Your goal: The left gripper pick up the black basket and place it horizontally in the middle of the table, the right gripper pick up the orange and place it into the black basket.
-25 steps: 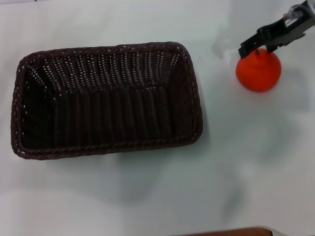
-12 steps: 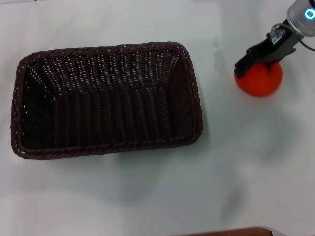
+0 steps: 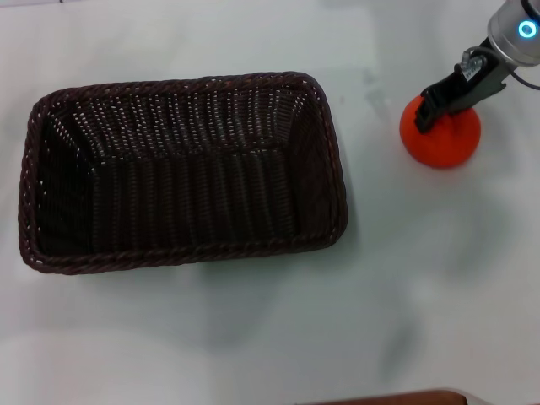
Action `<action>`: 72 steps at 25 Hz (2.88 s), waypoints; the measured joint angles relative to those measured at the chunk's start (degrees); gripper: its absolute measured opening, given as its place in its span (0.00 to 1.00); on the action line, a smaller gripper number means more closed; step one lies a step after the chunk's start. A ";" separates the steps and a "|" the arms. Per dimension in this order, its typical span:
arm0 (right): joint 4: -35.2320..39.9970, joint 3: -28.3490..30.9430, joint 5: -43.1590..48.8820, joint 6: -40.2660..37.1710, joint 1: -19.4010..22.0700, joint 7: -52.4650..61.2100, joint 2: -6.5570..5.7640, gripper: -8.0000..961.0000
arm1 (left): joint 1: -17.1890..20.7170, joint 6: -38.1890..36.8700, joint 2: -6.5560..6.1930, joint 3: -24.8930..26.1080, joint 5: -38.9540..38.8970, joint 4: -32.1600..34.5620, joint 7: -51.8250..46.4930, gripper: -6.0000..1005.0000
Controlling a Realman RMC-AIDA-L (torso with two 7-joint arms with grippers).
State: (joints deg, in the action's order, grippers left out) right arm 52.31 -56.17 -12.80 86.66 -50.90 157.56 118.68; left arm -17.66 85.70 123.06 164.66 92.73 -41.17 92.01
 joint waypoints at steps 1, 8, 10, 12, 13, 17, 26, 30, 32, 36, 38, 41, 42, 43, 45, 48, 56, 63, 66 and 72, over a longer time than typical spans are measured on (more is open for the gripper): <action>0.87 0.04 -0.27 -0.02 0.25 -0.01 0.14 0.45 | 0.07 0.07 0.00 0.01 -0.01 0.06 -0.01 0.73; 6.48 0.40 -0.57 2.12 0.99 -0.01 0.59 0.26 | 0.41 0.51 0.29 0.12 -0.68 0.06 -0.15 0.73; 9.63 0.41 -0.64 3.43 1.70 0.21 0.81 0.23 | 0.49 0.75 0.29 0.14 -0.73 0.05 -0.37 0.73; 13.86 0.12 -1.63 4.77 2.76 0.52 0.91 0.20 | 0.73 1.00 0.32 0.14 -1.05 0.03 -0.30 0.73; 15.84 -0.07 -2.30 5.34 3.30 0.58 0.91 0.20 | 0.94 0.95 0.39 0.14 -1.49 0.04 -0.16 0.73; 24.66 -0.73 -4.27 7.60 5.20 1.28 0.91 0.17 | 1.53 0.62 0.59 0.15 -3.42 1.27 0.77 0.73; 39.11 -5.55 -19.57 8.06 5.78 -1.27 1.07 0.16 | 1.53 1.11 0.61 0.07 -4.41 1.86 1.48 0.73; 41.22 -10.79 -25.37 5.00 5.75 -3.86 1.17 0.16 | 1.51 1.17 0.67 0.10 -4.68 2.10 1.69 0.73; 41.02 -13.80 -28.84 2.62 6.23 -5.34 1.22 0.16 | 1.63 1.21 0.70 0.12 -4.82 2.25 2.10 0.73; 36.85 -19.14 -34.68 0.88 5.75 -10.28 1.20 0.16 | 1.90 1.29 0.78 0.13 -5.02 3.40 3.86 0.73; 34.90 -19.36 -35.95 0.96 4.97 -10.45 1.21 0.16 | 2.16 1.32 0.78 0.14 -5.34 3.77 4.34 0.73; 28.74 -19.75 -41.97 1.48 2.61 -12.13 1.00 0.16 | 2.39 1.10 0.78 0.14 -6.01 4.26 4.48 0.73; 26.74 -19.94 -43.74 1.76 1.92 -13.37 0.94 0.19 | 2.44 1.04 0.77 0.14 -6.11 4.46 4.48 0.73; 25.60 -20.09 -44.24 1.85 1.49 -14.18 1.00 0.22 | 2.48 1.04 0.78 0.14 -6.15 4.53 4.48 0.73; 23.91 -20.23 -44.53 1.65 1.07 -15.58 1.17 0.28 | 2.58 1.17 0.77 0.14 -6.34 4.55 4.49 0.73; 22.58 -20.27 -46.18 0.18 1.51 -17.69 1.25 0.39 | 2.71 1.34 0.77 0.14 -6.93 4.57 4.49 0.73; 23.92 -18.87 -48.50 -7.01 6.67 -20.26 1.06 0.77 | 3.67 1.55 0.75 0.14 -7.56 4.39 5.28 0.73; 23.96 -18.34 -66.74 -29.60 20.35 -37.72 1.27 0.90 | 5.99 2.15 0.76 0.22 -11.82 6.12 13.77 0.73; 19.91 -18.89 -78.77 -36.40 23.95 -50.57 1.46 0.94 | 6.59 2.09 0.77 0.22 -14.29 8.28 18.65 0.73; 4.81 -18.15 -102.46 -39.51 23.89 -76.80 1.50 0.97 | 6.74 1.90 0.85 0.23 -17.20 11.81 29.81 0.73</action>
State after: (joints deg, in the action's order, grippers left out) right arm 57.12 -74.32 -115.26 47.16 -27.02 80.76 120.18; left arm -10.92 87.60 123.92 164.89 75.53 -29.35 121.82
